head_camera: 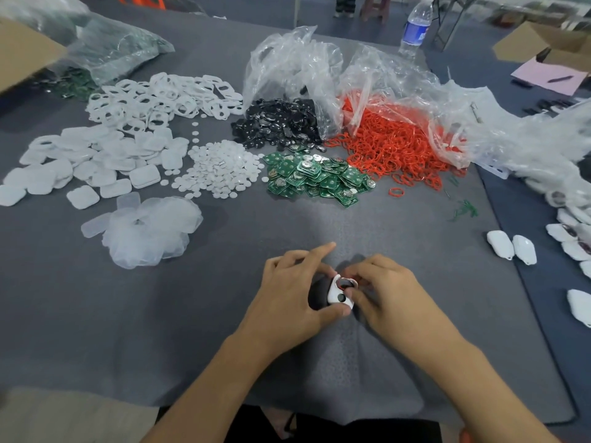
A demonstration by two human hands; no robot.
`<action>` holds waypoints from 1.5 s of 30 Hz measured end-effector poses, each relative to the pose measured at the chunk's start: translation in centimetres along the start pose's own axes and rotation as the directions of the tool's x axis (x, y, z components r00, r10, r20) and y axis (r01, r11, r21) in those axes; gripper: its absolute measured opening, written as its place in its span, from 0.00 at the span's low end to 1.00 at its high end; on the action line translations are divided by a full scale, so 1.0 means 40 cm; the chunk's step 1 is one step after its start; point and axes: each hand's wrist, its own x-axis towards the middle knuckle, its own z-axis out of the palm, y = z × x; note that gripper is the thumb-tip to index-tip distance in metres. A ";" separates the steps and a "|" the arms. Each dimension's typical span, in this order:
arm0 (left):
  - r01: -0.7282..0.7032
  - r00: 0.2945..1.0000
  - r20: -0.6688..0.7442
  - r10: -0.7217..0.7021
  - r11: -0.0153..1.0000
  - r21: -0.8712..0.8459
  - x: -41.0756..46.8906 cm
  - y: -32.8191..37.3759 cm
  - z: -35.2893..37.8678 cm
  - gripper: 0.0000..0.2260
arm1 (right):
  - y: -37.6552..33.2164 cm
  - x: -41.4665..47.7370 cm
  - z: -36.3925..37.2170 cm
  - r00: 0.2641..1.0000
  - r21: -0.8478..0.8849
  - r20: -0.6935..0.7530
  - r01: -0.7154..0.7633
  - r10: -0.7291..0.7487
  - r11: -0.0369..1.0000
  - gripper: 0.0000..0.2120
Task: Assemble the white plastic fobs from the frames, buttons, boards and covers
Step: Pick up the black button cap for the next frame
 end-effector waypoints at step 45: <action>-0.029 0.999 -0.031 0.029 1.000 0.012 -0.001 0.014 -0.008 0.19 | -0.009 0.013 0.010 0.995 -0.026 -0.043 -0.088 0.087 0.996 0.08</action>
